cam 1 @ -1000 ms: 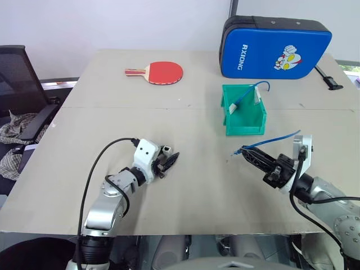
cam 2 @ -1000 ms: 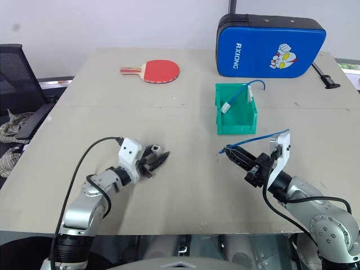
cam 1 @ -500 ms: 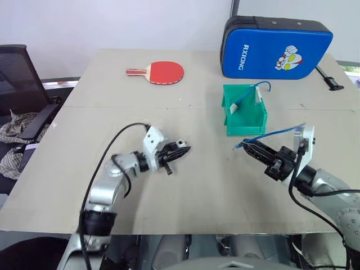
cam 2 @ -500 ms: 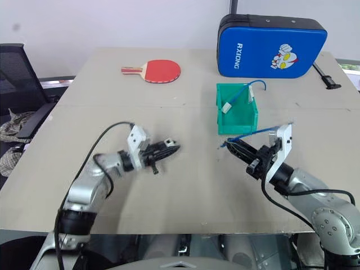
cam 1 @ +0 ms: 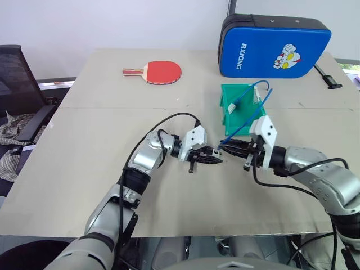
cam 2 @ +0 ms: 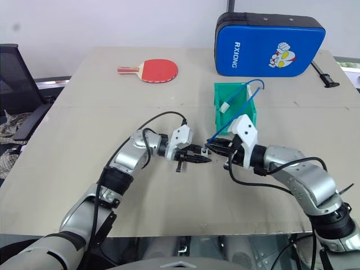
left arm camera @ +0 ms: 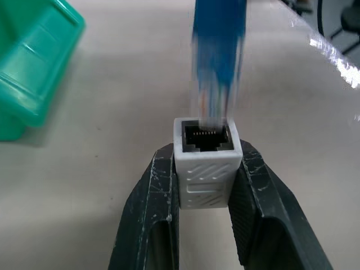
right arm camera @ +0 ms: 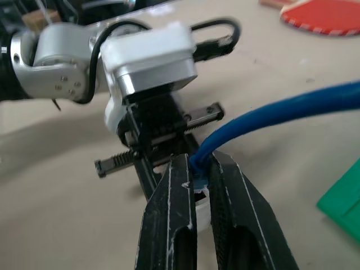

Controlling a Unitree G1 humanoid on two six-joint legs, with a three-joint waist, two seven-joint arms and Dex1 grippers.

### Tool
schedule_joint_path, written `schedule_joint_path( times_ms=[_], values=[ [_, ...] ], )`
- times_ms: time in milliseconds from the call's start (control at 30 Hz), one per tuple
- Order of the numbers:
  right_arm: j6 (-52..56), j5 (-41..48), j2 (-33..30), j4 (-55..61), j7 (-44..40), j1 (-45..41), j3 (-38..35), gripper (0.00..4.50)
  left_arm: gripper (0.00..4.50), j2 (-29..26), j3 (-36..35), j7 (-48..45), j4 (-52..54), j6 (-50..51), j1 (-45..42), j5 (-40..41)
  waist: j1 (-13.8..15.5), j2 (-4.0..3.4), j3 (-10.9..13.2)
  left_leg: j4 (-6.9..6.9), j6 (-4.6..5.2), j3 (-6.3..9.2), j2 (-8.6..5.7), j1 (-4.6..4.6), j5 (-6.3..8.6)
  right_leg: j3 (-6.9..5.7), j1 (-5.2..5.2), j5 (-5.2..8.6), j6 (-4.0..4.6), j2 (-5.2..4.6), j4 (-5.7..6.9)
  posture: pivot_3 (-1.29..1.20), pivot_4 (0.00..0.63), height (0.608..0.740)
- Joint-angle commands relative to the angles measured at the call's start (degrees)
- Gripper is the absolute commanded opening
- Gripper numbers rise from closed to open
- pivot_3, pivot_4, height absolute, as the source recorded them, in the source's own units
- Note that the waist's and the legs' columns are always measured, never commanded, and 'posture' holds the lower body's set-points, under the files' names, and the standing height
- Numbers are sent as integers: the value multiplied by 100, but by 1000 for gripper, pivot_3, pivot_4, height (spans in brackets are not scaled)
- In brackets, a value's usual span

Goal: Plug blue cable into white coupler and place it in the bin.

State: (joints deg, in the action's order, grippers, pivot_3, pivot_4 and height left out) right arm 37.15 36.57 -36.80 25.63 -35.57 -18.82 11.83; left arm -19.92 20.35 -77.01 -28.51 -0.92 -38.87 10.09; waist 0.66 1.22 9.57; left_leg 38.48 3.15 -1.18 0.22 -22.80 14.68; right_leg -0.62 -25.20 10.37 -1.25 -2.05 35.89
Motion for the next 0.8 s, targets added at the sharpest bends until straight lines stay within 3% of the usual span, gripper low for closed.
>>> schedule_joint_path(
  times_ms=[33,333,800],
  values=[
    [-133,-297,86,-47,-214,-164,126,0,578,71,-31,-162,-100,-355,-135,-82,5,0,0,0,0,1,0,-1,0,0,0,0,0,0,0,0,150,731],
    [-117,-906,-115,-221,-814,-100,402,0,578,110,-101,-274,-118,-498,-90,-176,7,0,0,8,0,0,0,-2,0,0,1,1,-6,-2,0,0,150,731],
    [161,-531,145,-62,-893,-104,-166,0,578,66,-137,-366,-150,-566,-24,-236,7,0,0,9,0,1,2,-2,0,-1,1,-2,-3,0,3,0,150,731]
  ],
)
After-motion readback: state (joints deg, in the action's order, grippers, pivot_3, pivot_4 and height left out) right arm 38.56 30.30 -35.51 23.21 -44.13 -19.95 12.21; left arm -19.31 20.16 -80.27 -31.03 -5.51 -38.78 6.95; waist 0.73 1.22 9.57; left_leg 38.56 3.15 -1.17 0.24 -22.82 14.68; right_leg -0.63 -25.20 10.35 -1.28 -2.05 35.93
